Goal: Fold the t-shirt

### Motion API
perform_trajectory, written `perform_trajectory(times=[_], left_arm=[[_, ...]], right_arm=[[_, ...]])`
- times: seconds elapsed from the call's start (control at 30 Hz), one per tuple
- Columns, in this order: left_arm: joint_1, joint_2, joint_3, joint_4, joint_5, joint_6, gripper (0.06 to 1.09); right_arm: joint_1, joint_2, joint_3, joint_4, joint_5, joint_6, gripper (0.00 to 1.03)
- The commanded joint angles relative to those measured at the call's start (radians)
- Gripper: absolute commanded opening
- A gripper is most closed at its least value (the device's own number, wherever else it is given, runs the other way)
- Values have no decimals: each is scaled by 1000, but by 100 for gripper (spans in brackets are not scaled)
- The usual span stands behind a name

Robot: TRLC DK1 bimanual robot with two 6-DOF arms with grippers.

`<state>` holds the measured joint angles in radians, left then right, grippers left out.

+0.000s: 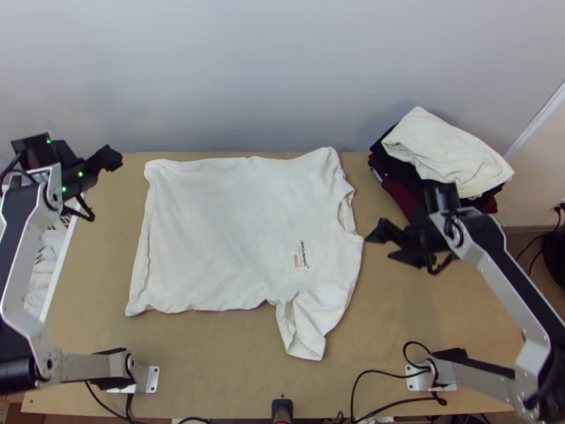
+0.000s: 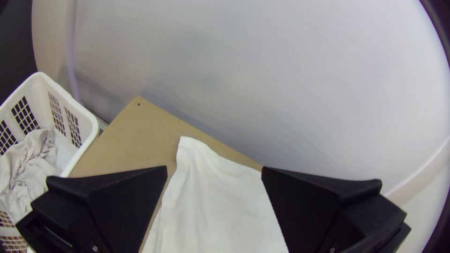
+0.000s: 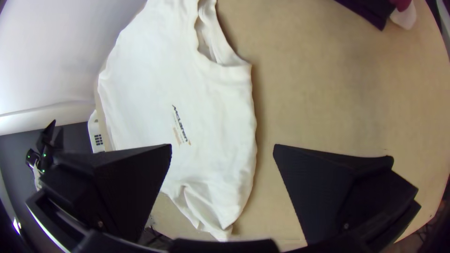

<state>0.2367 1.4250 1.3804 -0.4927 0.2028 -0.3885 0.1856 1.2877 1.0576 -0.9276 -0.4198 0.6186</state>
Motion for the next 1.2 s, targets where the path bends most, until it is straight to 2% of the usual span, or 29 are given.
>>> perform_trajectory(times=[0.0, 0.07, 0.13, 0.2, 0.27, 0.43, 0.5, 0.67, 0.73, 1.17], left_arm=[[7, -67, -47, -1, 17, 7, 104], [13, -86, -60, -3, 17, 7, 104], [13, -104, -72, -3, 17, 7, 104], [15, -120, -80, -3, 17, 7, 104], [18, -133, -87, -4, 17, 7, 104], [21, -176, -124, -4, 17, 7, 104], [23, -189, -136, -4, 17, 7, 104], [32, -204, -150, -3, 17, 7, 104], [33, -209, -152, -4, 17, 7, 104], [42, -219, -164, -3, 17, 7, 104]], right_arm=[[43, -56, -36, -100, -11, -23, 99], [83, -48, -44, -194, -13, -22, 99], [127, -54, -93, -215, -19, -28, 99], [172, -60, -156, -215, -39, -72, 99], [199, -74, -209, -171, -39, -120, 99], [222, -60, -265, -73, -40, -114, 98], [222, -31, -272, -47, -39, -123, 91], [216, -1, -304, 39, -39, -105, 54], [216, 21, -308, 47, -40, -105, 48], [224, 124, -309, 136, -40, -106, 48]])
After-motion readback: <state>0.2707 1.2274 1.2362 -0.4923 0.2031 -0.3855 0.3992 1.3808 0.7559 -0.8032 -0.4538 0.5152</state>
